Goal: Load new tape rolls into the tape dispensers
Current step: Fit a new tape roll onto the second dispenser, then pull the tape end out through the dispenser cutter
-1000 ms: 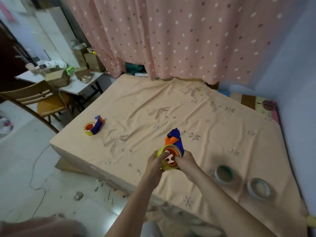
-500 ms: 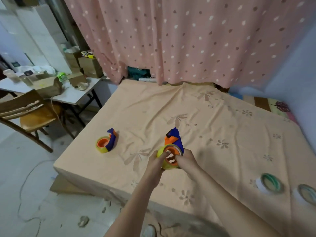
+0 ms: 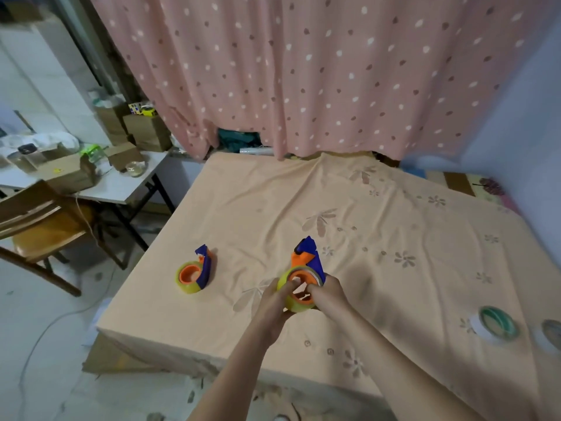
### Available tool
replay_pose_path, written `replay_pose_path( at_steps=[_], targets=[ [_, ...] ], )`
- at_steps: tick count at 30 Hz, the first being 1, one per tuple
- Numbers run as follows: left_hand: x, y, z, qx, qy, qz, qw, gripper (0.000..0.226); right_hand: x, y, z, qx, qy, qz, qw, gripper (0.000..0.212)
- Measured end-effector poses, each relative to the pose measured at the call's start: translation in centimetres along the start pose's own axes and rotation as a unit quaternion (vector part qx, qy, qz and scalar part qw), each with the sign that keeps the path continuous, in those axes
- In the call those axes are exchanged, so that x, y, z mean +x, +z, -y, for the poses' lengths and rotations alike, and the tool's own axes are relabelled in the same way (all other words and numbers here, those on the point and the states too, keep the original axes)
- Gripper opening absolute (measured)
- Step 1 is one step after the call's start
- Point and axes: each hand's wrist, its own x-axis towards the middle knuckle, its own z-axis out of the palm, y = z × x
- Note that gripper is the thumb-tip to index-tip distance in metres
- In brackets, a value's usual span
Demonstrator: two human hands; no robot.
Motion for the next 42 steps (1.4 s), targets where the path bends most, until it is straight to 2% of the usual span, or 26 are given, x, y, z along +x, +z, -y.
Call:
replay_pose_path(
  at_steps=[4,7,15,20,25,30,34,38,40,42],
  targets=[
    [-0.3,-0.5,-0.4,0.038,0.0,-0.011,0.999,0.046,0.5,0.8,0.0,0.007,0.001,0.002,1.0,0.012],
    [-0.2,-1.8,-1.2,0.062,-0.009,-0.011,0.998,0.045,0.5,2.3,0.1,0.031,0.017,-0.003,0.999,0.017],
    [3.6,-7.6,-3.3,0.05,-0.036,0.011,0.998,0.037,3.8,7.2,1.9,0.03,0.047,-0.025,0.998,0.022],
    [7.2,-13.3,-6.4,0.079,-0.055,0.073,0.993,0.045,6.8,12.5,3.6,0.038,0.064,-0.059,0.995,0.025],
    [9.8,-19.5,-10.8,0.092,-0.09,0.125,0.984,0.049,8.7,18.4,5.9,0.118,0.123,-0.057,0.984,0.033],
    [11.3,-22.7,-14.0,0.127,-0.112,0.168,0.971,0.052,9.2,21.3,8.1,0.195,0.149,-0.05,0.968,0.024],
    [11.6,-23.2,-14.8,0.116,-0.129,0.185,0.967,0.059,9.0,22.4,8.8,0.188,0.153,-0.039,0.969,0.024],
    [12.1,-22.6,-15.3,0.106,-0.133,0.205,0.964,0.056,8.8,22.9,9.3,0.174,0.113,-0.017,0.978,0.023],
    [12.4,-22.1,-15.4,0.095,-0.138,0.197,0.966,0.056,8.8,22.9,9.9,0.137,0.092,-0.022,0.986,0.024],
    [12.7,-21.7,-15.5,0.091,-0.14,0.19,0.967,0.064,8.7,22.6,10.3,0.097,0.081,0.01,0.992,0.029]
  ],
)
